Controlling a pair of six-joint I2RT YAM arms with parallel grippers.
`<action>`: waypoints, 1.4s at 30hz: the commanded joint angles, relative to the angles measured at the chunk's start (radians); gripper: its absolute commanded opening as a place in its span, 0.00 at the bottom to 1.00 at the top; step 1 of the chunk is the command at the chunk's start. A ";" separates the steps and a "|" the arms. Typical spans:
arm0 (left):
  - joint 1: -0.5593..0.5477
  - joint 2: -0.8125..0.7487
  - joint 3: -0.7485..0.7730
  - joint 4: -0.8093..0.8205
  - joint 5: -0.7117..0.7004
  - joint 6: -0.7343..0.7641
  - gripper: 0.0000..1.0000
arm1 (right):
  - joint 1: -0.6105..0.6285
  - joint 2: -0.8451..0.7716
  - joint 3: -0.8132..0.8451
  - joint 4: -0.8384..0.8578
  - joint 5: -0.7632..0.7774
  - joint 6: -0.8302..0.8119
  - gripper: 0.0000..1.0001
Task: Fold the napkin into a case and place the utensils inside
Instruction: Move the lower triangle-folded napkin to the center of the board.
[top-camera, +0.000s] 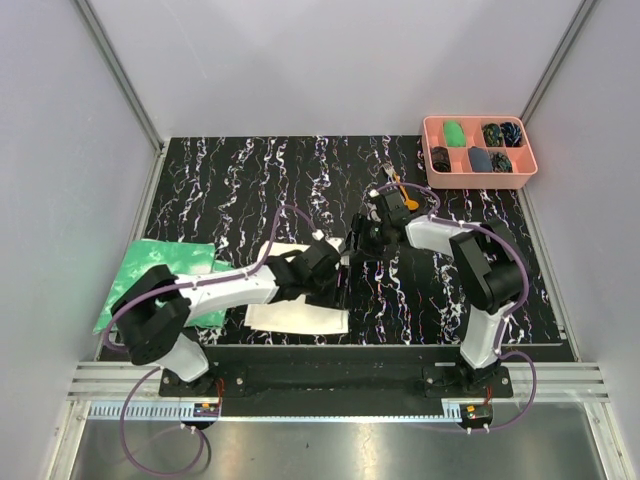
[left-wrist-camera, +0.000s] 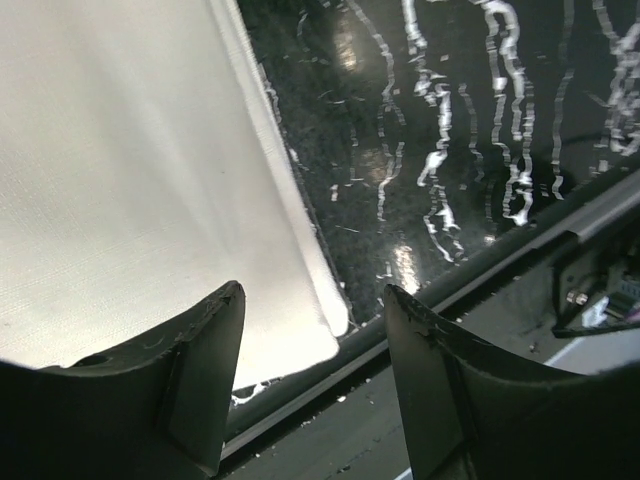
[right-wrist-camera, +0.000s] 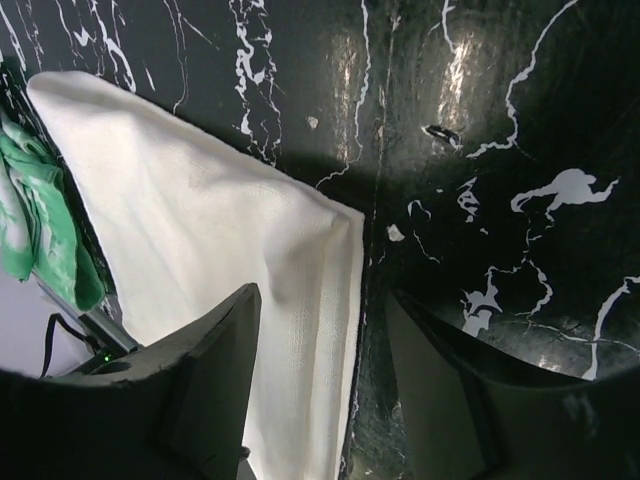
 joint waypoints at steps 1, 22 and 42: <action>-0.028 0.050 0.031 0.020 -0.044 -0.024 0.59 | 0.000 0.027 0.034 0.003 -0.001 -0.038 0.61; -0.100 0.225 0.165 0.011 0.002 -0.031 0.00 | -0.075 0.116 0.085 0.008 -0.035 -0.054 0.09; 0.196 -0.358 -0.047 0.062 0.125 -0.025 0.49 | -0.083 -0.083 0.295 -0.480 0.255 -0.280 0.65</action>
